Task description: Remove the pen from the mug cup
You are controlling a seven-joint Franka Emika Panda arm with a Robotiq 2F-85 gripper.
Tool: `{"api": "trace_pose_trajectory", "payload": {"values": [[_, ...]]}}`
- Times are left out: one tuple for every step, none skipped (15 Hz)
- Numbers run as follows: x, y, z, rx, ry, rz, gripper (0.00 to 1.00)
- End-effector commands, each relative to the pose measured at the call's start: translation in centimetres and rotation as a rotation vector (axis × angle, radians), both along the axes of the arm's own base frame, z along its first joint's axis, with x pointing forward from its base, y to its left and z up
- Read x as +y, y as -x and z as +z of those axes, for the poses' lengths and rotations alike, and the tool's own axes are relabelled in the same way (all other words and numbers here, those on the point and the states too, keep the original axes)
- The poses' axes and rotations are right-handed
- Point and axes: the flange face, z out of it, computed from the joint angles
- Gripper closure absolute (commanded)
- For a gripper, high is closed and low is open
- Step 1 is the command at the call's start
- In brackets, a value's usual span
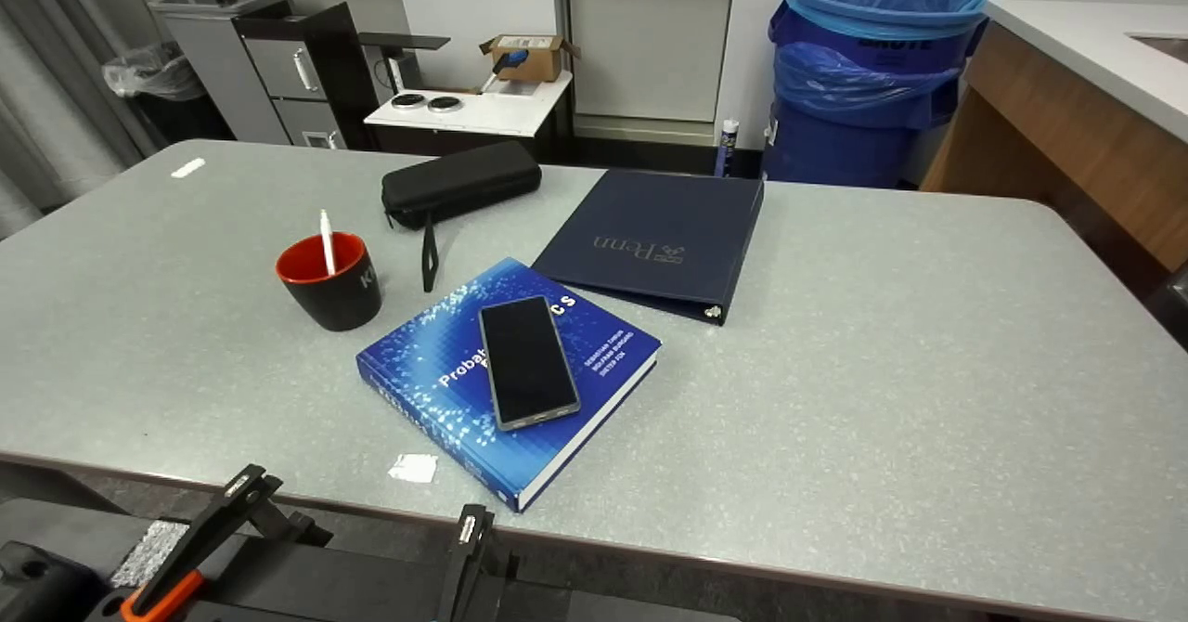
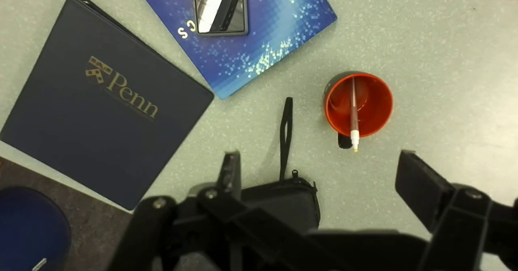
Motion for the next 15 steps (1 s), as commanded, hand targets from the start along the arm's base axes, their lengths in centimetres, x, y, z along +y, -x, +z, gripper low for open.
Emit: {"api": "trace_pose_trajectory", "payload": {"values": [[0.0,-0.1,0.1,0.000,0.000,-0.001,0.00],[0.0,-0.2,0.2,-0.003,-0.001,-0.001,0.00],[0.0,-0.2,0.3,-0.005,-0.001,-0.001,0.00],[0.5,-0.6,-0.4,0.000,-0.009,0.012,0.00],[1.2,-1.2,-1.9,0.017,-0.008,0.017,0.00],[1.8,-1.4,-2.9,0.028,-0.010,0.015,0.00],[2.6,-1.9,-4.5,0.056,-0.019,0.031,0.00],[3.3,-2.4,-6.0,0.062,-0.008,0.019,0.00],[4.0,-2.6,-7.5,0.082,-0.012,0.032,0.00],[4.8,-2.8,-8.9,0.087,-0.015,0.052,0.00],[5.4,-3.2,-10.4,0.094,-0.020,0.063,0.00],[6.0,-3.6,-12.0,0.109,-0.039,0.076,0.00],[6.6,-3.7,-13.3,0.113,-0.043,0.082,0.00],[7.1,-4.0,-14.5,0.121,-0.051,0.092,0.00],[7.6,-4.1,-15.6,0.130,-0.047,0.091,0.00]]}}
